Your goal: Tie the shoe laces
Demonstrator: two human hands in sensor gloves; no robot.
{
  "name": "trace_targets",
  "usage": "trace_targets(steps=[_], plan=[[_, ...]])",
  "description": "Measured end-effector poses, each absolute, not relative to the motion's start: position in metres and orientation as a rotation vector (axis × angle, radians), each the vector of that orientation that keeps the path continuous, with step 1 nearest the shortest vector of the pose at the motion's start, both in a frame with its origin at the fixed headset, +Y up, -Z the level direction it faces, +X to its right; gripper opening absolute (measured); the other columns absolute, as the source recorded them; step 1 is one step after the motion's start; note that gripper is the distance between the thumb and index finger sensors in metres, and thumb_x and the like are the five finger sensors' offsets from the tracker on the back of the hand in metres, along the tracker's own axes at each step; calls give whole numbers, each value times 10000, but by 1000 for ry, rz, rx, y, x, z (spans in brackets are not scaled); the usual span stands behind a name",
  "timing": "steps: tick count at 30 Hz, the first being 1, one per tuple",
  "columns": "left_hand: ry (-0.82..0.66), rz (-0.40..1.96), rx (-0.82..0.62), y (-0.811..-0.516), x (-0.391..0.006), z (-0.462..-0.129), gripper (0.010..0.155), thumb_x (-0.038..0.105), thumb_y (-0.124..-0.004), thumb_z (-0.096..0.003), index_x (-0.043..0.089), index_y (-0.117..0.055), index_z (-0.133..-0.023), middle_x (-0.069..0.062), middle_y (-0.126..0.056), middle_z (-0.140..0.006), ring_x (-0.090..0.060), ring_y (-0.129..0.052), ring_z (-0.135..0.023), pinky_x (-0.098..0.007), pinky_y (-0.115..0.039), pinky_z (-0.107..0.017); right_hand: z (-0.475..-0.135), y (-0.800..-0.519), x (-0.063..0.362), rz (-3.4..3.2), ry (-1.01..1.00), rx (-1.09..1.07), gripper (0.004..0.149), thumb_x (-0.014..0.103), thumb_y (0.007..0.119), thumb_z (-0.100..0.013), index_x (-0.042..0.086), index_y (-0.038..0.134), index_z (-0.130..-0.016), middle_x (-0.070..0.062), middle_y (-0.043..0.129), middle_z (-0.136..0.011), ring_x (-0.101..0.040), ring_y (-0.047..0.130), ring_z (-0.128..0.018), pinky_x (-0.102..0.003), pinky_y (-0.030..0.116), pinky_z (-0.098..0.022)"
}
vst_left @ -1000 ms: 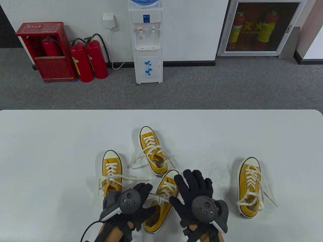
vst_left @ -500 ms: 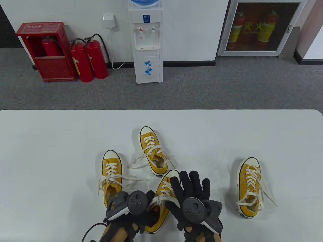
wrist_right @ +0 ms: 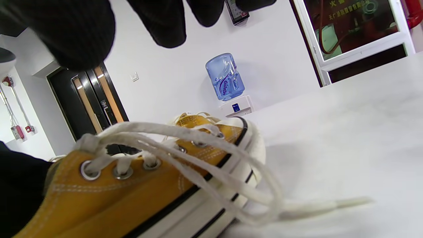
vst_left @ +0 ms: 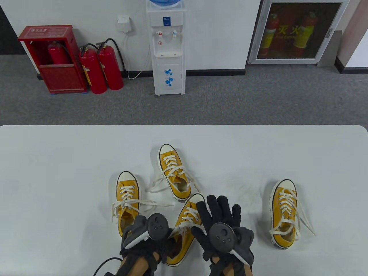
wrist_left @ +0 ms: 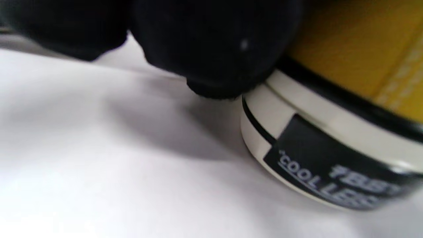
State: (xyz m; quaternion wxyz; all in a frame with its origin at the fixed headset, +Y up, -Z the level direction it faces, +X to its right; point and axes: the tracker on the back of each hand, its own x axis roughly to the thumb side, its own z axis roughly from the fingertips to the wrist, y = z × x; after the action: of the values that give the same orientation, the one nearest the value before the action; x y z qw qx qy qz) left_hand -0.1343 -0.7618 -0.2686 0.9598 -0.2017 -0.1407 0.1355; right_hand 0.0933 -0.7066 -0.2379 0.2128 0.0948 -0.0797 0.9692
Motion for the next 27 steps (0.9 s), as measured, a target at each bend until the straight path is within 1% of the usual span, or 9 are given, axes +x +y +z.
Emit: trace_targets(steps=[2,5,10,15,19,21,27], plan=[[-295,255,-367,-759,-134,-269,521,453,-743,-498,105,-827,-876,-5,-1074,-506,-84,-1035,-52,-381,-943,-155,-238,-706,94,2687,-223,256,782,579,772,-419,276,534,-1099,-7,268,-1194,-425,245,-1131,-736,126,-721],[-310,200,-312,-750,-134,-263,511,439,-743,-498,93,-837,-862,-14,-1077,-490,-82,-1040,-41,-372,-951,-145,-238,-705,96,2675,-238,244,777,574,773,-421,274,536,-1099,-7,267,-1194,-425,248,-1131,-736,126,-722],[-292,230,-263,-722,-149,-259,503,444,-749,-501,102,-849,-857,-18,-1079,-486,-94,-1041,-45,-381,-948,-151,-238,-704,97,2663,-245,238,775,574,772,-422,273,539,-1097,-9,272,-1194,-426,255,-1132,-737,130,-722],[-286,209,-259,-696,-172,-256,495,447,-751,-507,116,-847,-862,-17,-1072,-491,-104,-1032,-60,-387,-939,-170,-239,-704,98,2654,-241,231,774,573,771,-423,273,539,-1097,-11,269,-1194,-425,256,-1132,-737,131,-722],[-279,203,-241,-685,-193,-249,498,447,-748,-509,114,-842,-867,-17,-1068,-498,-105,-1032,-67,-388,-937,-174,-239,-704,98,2651,-238,225,775,573,770,-423,270,538,-1098,-11,268,-1193,-427,257,-1131,-737,131,-721],[-261,215,-216,-680,-206,-246,496,448,-747,-510,118,-842,-869,-16,-1068,-500,-105,-1032,-69,-388,-937,-177,-239,-704,99,2649,-239,223,772,571,769,-424,270,539,-1097,-12,269,-1193,-427,257,-1132,-738,132,-721],[-146,286,-139,-672,-251,-248,498,449,-748,-510,117,-840,-870,-18,-1067,-500,-106,-1033,-70,-388,-938,-177,-240,-705,99,2646,-224,216,772,571,768,-426,269,537,-1098,-11,269,-1193,-429,258,-1131,-738,133,-721]])
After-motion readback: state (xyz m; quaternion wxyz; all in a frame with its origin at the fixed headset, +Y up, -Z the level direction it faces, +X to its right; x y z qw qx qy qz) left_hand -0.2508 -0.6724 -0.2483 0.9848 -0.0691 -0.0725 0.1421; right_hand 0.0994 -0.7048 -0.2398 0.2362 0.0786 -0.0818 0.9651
